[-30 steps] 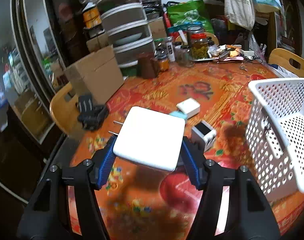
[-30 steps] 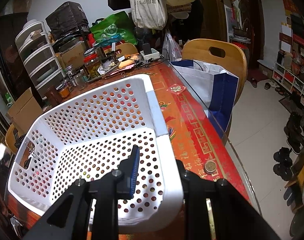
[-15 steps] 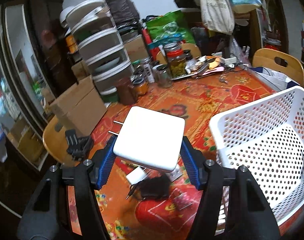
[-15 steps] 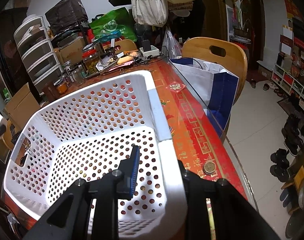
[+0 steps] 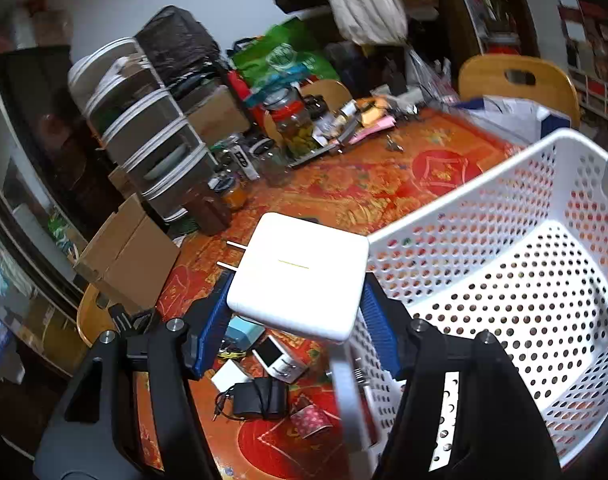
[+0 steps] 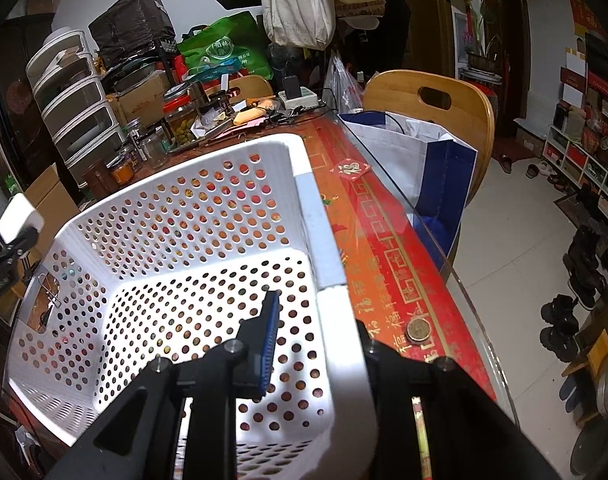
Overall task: Organize rigid objects
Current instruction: 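Carry the white charger into the basket and open the left tool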
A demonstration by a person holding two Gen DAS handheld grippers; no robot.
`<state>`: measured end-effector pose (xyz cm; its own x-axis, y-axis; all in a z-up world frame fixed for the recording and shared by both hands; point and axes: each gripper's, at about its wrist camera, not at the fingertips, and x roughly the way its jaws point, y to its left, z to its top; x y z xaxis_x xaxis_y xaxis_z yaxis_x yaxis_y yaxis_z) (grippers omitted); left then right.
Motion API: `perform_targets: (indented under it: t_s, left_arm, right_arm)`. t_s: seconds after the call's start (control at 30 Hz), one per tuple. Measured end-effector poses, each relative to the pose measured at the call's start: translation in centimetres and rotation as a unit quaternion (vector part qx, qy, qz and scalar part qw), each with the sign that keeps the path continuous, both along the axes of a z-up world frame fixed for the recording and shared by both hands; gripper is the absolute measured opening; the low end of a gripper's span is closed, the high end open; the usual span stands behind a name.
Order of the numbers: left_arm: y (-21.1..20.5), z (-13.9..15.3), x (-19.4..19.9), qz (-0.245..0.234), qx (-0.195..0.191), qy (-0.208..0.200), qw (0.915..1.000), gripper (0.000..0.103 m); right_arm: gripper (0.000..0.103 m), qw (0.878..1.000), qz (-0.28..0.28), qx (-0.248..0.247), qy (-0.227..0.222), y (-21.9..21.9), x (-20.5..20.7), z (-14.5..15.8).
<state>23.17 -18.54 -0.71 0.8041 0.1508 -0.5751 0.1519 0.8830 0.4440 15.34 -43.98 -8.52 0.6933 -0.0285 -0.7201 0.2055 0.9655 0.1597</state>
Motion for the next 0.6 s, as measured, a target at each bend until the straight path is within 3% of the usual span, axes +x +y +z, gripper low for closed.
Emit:
perform_targets:
  t_s: [0.17,0.33,0.6]
  left_arm:
    - [-3.4,-2.2,1.0,-0.038,0.050,0.045,0.9970,0.060]
    - [-7.0,-5.0,2.4,-0.071,0.115,0.118,0.9838,0.060]
    - [-7.9,-8.2,3.9,-0.079,0.157,0.196,0.9648,0.061]
  right_arm:
    - [0.022,1.000,0.002,0.002,-0.001,-0.1,0.1,0.0]
    - [0.022,1.000,-0.001,0.002,0.002,-0.6,0.3,0.0]
    - [0.022,1.000,-0.003,0.005,0.002,-0.7,-0.1,0.0]
